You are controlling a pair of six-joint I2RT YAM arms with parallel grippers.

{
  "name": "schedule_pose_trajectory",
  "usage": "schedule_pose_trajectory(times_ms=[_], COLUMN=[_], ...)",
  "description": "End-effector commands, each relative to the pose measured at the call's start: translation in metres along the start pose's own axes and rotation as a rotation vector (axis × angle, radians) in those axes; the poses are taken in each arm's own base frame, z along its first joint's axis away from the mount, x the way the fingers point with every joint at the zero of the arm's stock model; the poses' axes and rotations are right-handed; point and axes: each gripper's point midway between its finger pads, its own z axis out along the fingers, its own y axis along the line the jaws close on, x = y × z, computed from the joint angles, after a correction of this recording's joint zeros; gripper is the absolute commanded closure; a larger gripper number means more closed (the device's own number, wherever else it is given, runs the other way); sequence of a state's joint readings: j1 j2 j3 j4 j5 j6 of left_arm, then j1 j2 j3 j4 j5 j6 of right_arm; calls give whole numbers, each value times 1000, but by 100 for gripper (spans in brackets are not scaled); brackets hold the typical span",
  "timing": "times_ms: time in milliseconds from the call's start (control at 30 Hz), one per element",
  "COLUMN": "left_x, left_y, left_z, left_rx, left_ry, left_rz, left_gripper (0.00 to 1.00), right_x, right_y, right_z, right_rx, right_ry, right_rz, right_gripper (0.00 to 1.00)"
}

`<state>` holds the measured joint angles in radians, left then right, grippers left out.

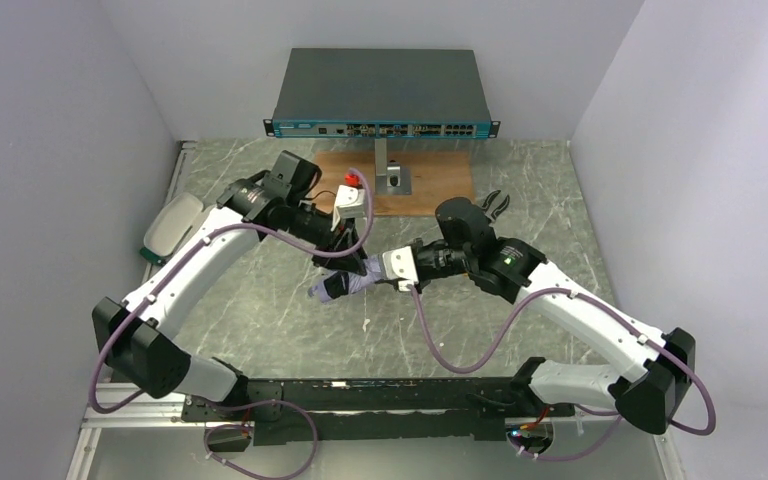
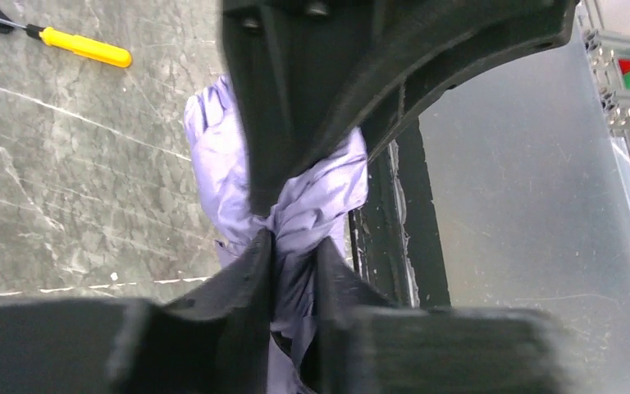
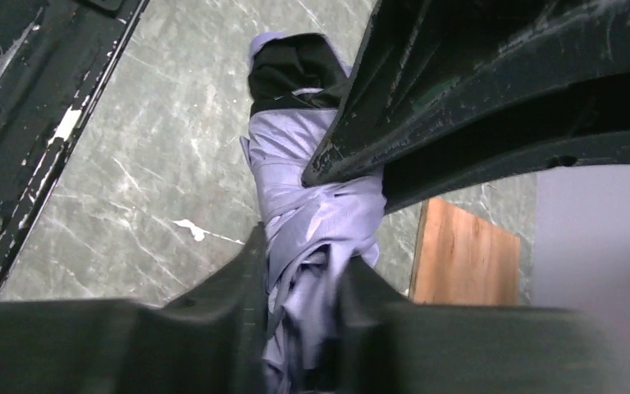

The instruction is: Open the umbrella

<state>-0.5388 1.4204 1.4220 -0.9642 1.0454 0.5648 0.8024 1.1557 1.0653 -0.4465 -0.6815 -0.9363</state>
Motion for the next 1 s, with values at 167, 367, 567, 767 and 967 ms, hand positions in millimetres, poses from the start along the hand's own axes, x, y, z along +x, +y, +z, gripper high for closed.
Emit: schedule_pose_trajectory(times_ms=[167,367,567,767,967], left_x=[-23,0,25,39,38], left_y=[22,32,6,4,13], left_z=[-78,-120,-114,-103,-75], left_rx=[-305,-560,-577,-610,-552], left_ry=[-177,-203,-84,54,19], left_rz=[116,229,477,629,512], left_gripper=[1,0,0,5,21], right_x=[1,-11,-31,-55,-69], right_y=[-28,-58,-48,-34,-28], right_z=[-15,-34,-43,-54,-61], right_rx=[184,357,298,239,200], right_ry=[64,3,-113,-201,-219], right_rz=[101,332,597,672,630], right_gripper=[100,100,100,100,100])
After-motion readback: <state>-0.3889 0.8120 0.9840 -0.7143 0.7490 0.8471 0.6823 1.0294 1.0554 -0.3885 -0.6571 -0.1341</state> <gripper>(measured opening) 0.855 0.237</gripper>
